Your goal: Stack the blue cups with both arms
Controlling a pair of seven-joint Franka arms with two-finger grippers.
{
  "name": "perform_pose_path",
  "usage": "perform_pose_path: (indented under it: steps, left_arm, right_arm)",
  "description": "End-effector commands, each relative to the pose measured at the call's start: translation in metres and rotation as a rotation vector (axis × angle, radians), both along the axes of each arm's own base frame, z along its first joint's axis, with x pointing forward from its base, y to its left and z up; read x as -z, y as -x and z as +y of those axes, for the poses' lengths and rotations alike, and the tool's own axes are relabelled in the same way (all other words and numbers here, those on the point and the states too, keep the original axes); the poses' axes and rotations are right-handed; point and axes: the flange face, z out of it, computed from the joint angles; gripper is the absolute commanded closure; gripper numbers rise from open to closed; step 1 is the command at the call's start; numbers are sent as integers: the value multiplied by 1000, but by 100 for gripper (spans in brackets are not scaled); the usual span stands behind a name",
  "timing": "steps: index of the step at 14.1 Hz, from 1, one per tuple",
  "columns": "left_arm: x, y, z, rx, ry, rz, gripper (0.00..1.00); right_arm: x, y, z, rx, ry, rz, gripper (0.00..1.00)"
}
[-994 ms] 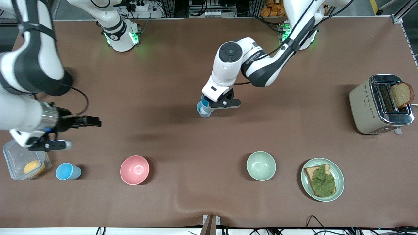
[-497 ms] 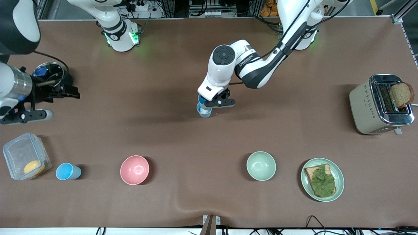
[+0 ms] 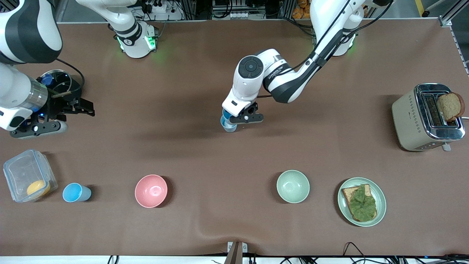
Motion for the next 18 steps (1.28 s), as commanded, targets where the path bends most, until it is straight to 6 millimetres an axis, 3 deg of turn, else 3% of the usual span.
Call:
perform_pose_path:
  steps: [1,6,7,8,10,12,13,15,18]
  left_arm:
    - [5,4,-13,1,-10,-12,100]
    - [11,-2,-14,-7,-8,-10,100]
    - [11,-3,-13,-10,-7,-9,64]
    - [10,-6,-12,-10,-8,-13,1]
    - [-6,-11,-11,-20,4,-37,0]
    - [-39,-28,-8,-41,32,-83,0]
    - [-55,-42,5,-65,27,-103,0]
    - [-89,-74,41,-122,10,-148,0]
    - [-144,-126,117,-196,-19,-203,0]
  right_arm:
    - [-5,19,-26,10,7,-41,0]
    - [-34,18,-31,28,14,-85,0]
    - [-40,18,-35,38,16,-96,0]
    - [-41,19,-40,46,17,-88,0]
    - [-38,24,-56,68,14,-47,0]
    - [-39,24,-57,69,15,-53,0]
    - [-38,23,-57,73,16,-56,0]
    - [-39,20,-58,75,15,-57,0]
    - [-40,20,-56,74,15,-56,0]
